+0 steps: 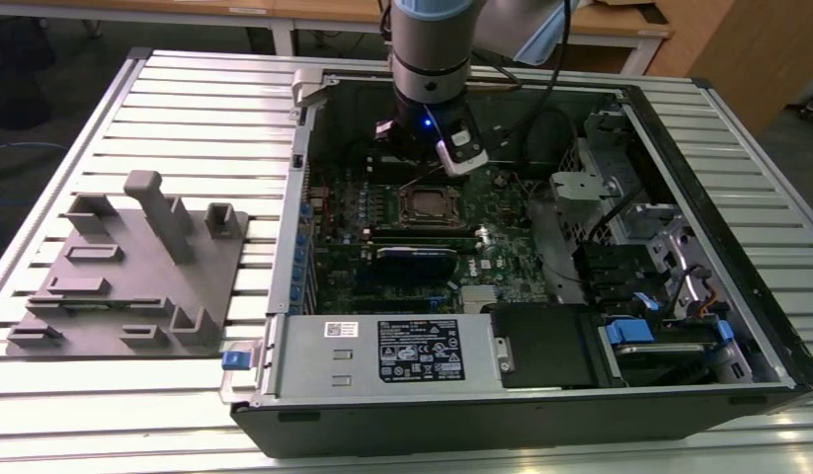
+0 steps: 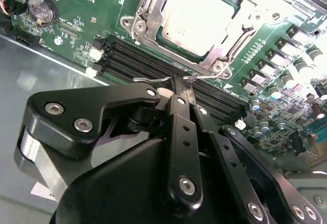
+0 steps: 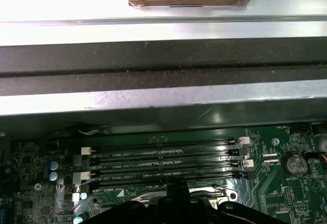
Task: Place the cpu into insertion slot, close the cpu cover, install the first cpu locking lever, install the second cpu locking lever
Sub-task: 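Install the first cpu locking lever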
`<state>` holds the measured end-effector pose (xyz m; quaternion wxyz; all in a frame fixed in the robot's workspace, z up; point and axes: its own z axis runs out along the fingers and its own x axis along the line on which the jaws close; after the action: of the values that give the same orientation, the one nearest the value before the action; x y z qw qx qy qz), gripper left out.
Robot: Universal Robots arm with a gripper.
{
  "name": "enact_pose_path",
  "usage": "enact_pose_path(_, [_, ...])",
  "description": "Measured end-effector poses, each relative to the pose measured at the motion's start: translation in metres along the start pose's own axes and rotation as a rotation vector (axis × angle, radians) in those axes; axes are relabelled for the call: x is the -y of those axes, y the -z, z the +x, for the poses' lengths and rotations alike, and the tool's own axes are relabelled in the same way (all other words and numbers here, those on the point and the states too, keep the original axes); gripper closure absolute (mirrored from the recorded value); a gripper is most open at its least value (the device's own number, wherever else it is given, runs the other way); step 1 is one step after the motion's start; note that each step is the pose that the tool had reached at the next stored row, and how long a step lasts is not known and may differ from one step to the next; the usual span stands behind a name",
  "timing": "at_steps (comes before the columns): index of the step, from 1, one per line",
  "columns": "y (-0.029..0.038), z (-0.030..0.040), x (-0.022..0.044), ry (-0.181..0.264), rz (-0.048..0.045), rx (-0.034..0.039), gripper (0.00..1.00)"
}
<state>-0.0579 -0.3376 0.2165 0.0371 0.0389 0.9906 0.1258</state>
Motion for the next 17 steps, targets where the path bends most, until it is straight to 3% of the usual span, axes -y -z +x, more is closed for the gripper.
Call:
enact_pose_path(4, [-0.0002, -0.0001, 0.0, 0.0, 0.0, -0.001, 0.89])
enact_pose_path(8, [-0.0019, -0.0017, 0.0003, -0.003, 0.0011, -0.0117, 0.89])
enact_pose_path(17, [-0.0032, -0.0049, 0.0003, -0.003, 0.001, -0.0121, 0.89])
